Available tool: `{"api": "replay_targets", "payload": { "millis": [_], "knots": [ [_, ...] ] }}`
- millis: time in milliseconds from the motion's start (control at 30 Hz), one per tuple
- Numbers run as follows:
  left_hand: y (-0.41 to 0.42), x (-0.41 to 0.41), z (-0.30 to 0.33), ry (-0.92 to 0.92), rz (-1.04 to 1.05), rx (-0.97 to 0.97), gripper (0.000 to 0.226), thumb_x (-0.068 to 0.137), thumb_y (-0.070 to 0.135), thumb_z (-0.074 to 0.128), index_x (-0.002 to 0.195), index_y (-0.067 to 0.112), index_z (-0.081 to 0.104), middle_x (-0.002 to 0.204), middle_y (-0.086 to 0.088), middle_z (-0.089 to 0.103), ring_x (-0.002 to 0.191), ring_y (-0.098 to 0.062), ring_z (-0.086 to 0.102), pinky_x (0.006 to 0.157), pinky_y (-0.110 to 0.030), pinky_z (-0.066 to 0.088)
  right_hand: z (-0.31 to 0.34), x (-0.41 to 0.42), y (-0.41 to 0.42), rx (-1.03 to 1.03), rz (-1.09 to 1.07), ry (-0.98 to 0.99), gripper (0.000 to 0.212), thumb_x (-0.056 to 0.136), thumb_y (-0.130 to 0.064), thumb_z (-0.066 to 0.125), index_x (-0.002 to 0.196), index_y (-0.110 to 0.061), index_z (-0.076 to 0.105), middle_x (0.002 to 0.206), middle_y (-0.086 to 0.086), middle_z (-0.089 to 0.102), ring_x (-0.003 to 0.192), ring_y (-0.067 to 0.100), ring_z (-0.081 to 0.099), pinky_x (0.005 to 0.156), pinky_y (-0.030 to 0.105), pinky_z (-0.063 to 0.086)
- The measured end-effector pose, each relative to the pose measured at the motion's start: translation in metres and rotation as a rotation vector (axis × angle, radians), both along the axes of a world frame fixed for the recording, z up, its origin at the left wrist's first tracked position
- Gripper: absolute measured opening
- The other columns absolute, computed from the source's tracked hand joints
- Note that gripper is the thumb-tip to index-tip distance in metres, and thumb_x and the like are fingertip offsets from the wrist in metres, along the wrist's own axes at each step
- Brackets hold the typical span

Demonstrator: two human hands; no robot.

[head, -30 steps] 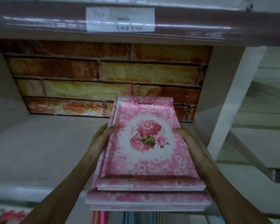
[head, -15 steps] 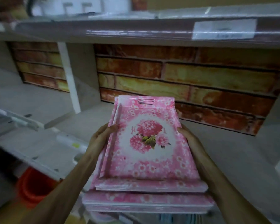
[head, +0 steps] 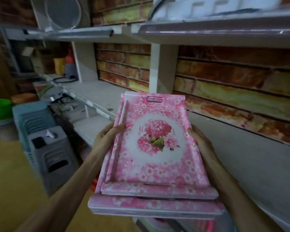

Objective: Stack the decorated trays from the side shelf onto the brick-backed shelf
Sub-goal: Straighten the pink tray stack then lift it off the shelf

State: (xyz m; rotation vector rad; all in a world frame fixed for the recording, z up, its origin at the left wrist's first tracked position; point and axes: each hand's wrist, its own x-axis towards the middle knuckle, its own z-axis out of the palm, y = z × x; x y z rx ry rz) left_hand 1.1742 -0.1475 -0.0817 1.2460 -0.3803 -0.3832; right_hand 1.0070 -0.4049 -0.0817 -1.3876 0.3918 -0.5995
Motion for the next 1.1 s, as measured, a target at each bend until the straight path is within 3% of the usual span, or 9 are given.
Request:
{"api": "replay_targets", "payload": {
  "millis": [133, 267, 467, 600, 733, 800, 933, 1100],
  "knots": [
    [0.043, 0.036, -0.002, 0.011, 0.066, -0.005, 0.027, 0.082, 0.029, 0.074, 0.108, 0.021, 0.074, 0.102, -0.014, 0.076, 0.089, -0.034, 0.073, 0.067, -0.035, 0.059, -0.003, 0.063, 0.028, -0.004, 0.057, -0.011, 0.035, 0.091, -0.026, 0.061, 0.126, -0.024, 0.064, 0.119, 0.003, 0.071, 0.109, 0.026, 0.067, 0.100, 0.048, 0.049],
    [0.073, 0.076, -0.004, 0.022, 0.137, 0.008, 0.028, 0.080, 0.030, 0.074, 0.108, 0.024, 0.074, 0.103, -0.013, 0.076, 0.090, -0.034, 0.074, 0.067, -0.035, 0.059, -0.003, 0.122, 0.046, -0.026, 0.099, -0.016, 0.033, 0.089, -0.029, 0.065, 0.122, -0.026, 0.067, 0.116, 0.001, 0.072, 0.101, 0.017, 0.071, 0.086, 0.035, 0.057],
    [0.097, 0.140, -0.004, 0.006, 0.212, -0.003, 0.032, 0.078, 0.035, 0.075, 0.109, 0.027, 0.073, 0.101, -0.012, 0.077, 0.086, -0.034, 0.074, 0.063, -0.035, 0.060, -0.006, 0.210, 0.057, -0.068, 0.204, -0.010, 0.040, 0.084, -0.037, 0.067, 0.124, -0.030, 0.065, 0.116, 0.000, 0.072, 0.107, 0.025, 0.069, 0.099, 0.048, 0.050],
    [0.101, 0.196, -0.001, 0.002, 0.238, 0.007, 0.031, 0.079, 0.036, 0.075, 0.108, 0.028, 0.073, 0.103, -0.011, 0.076, 0.091, -0.035, 0.073, 0.076, -0.042, 0.059, -0.001, 0.272, 0.058, -0.112, 0.237, -0.015, 0.042, 0.080, -0.046, 0.068, 0.121, -0.037, 0.066, 0.116, -0.005, 0.072, 0.106, 0.022, 0.069, 0.098, 0.048, 0.051],
    [0.095, 0.262, 0.007, 0.000, 0.235, 0.002, 0.017, 0.078, 0.037, 0.076, 0.094, 0.035, 0.077, 0.097, -0.009, 0.078, 0.085, -0.032, 0.075, 0.063, -0.037, 0.060, 0.008, 0.337, 0.053, -0.118, 0.238, -0.020, 0.041, 0.078, -0.049, 0.069, 0.118, -0.041, 0.066, 0.112, -0.007, 0.073, 0.101, 0.019, 0.071, 0.095, 0.046, 0.053],
    [0.092, 0.294, 0.010, -0.007, 0.233, 0.001, 0.016, 0.077, 0.038, 0.076, 0.092, 0.037, 0.077, 0.096, -0.008, 0.078, 0.083, -0.032, 0.075, 0.060, -0.036, 0.060, 0.013, 0.369, 0.050, -0.117, 0.236, -0.022, 0.035, 0.080, -0.046, 0.069, 0.115, -0.042, 0.068, 0.112, -0.009, 0.074, 0.100, 0.017, 0.071, 0.094, 0.044, 0.054],
    [0.082, 0.355, 0.012, -0.038, 0.227, -0.010, 0.031, 0.077, 0.039, 0.077, 0.106, 0.030, 0.074, 0.100, -0.010, 0.077, 0.086, -0.033, 0.075, 0.062, -0.034, 0.060, 0.018, 0.422, 0.039, -0.118, 0.182, -0.023, 0.023, 0.079, -0.043, 0.070, 0.101, -0.048, 0.071, 0.108, -0.011, 0.075, 0.098, 0.015, 0.072, 0.090, 0.038, 0.055],
    [0.060, 0.421, 0.011, -0.052, 0.197, -0.026, 0.034, 0.076, 0.038, 0.077, 0.108, 0.026, 0.074, 0.100, -0.011, 0.077, 0.085, -0.031, 0.075, 0.062, -0.032, 0.059, 0.023, 0.473, 0.023, -0.127, 0.103, -0.015, 0.018, 0.084, -0.037, 0.068, 0.087, -0.054, 0.072, 0.094, -0.023, 0.074, 0.088, 0.003, 0.072, 0.069, 0.020, 0.055]
  ]
}}
